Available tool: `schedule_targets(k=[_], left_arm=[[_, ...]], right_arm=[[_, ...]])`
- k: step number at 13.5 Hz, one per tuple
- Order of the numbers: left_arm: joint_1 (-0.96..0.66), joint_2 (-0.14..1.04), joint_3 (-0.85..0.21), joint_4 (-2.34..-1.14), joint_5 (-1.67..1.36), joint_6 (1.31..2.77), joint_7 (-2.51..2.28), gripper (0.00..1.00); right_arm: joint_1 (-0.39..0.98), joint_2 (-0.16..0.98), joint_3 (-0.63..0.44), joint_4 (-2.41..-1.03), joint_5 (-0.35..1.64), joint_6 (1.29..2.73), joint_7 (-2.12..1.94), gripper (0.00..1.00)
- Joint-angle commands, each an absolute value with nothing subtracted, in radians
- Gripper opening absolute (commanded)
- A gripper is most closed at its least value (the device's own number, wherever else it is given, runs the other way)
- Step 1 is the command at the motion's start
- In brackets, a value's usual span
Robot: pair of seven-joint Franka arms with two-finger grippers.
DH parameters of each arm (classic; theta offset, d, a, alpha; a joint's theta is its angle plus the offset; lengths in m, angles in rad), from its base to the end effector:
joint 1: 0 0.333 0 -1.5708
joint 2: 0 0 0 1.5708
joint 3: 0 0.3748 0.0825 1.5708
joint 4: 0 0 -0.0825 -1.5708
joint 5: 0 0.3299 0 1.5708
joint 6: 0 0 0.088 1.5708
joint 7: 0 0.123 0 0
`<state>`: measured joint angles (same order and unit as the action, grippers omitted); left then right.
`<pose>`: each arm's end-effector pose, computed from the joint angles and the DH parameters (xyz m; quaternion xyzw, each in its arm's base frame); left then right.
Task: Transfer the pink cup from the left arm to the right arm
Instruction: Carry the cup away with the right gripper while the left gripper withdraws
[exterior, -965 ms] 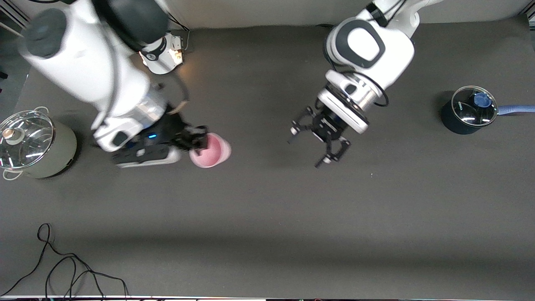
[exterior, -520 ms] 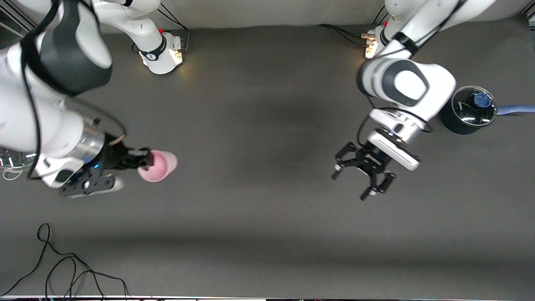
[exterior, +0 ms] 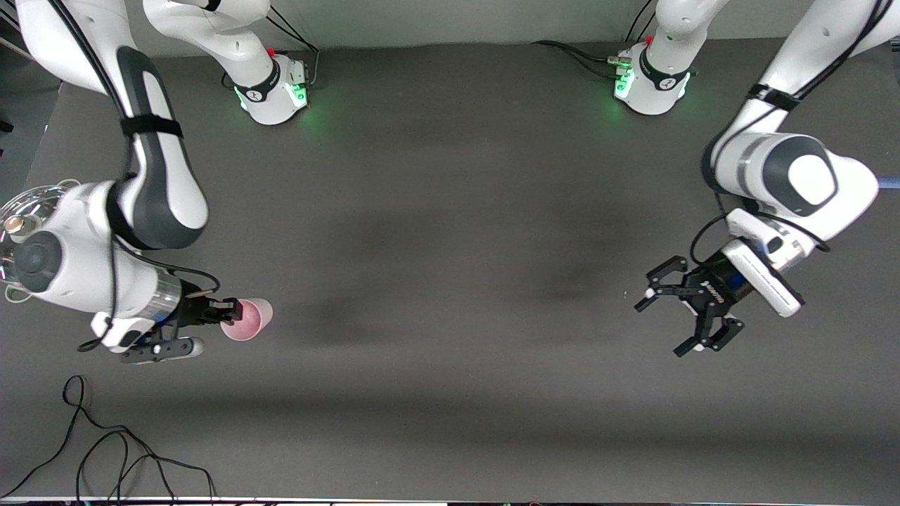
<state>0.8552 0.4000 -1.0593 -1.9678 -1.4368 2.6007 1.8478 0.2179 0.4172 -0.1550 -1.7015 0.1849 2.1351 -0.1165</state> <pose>0.6025 -0.0400 0.4680 0.7677 -0.2805 0.4755 0.3254 0.6389 0.0648 0.4221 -0.9977 -0.0479 -0.0129 0.0471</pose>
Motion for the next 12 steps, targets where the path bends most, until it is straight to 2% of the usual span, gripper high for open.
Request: schedule_targets(k=[1, 3, 7, 10, 11, 12], left_arm=[[0.949, 0.376, -1.072, -1.994, -1.286, 2.449, 1.763, 1.0], [1.014, 0.38, -1.068, -1.97, -1.082, 2.328, 1.599, 1.0], [1.12, 0.373, -1.066, -1.908, -0.84, 2.108, 1.433, 1.0], [1.14, 0.373, -1.065, -1.814, -0.602, 1.953, 1.256, 1.0], [1.14, 0.371, -1.066, -1.78, -0.519, 1.904, 1.177, 1.0], [1.134, 0.37, -1.066, -1.746, -0.429, 1.852, 1.088, 1.0]], right_arm=[[0.229, 0.365, -0.181, -1.923, 0.179, 2.372, -0.19, 0.0], [0.227, 0.408, -0.181, -2.02, 0.179, 2.57, -0.212, 0.0], [0.221, 0.42, -0.181, -2.043, 0.179, 2.606, -0.216, 0.0], [0.21, 0.425, -0.181, -2.054, 0.181, 2.623, -0.235, 0.0], [0.21, 0.422, -0.181, -2.054, 0.179, 2.623, -0.235, 0.39], [0.212, 0.416, -0.181, -2.057, 0.181, 2.622, -0.235, 0.99]])
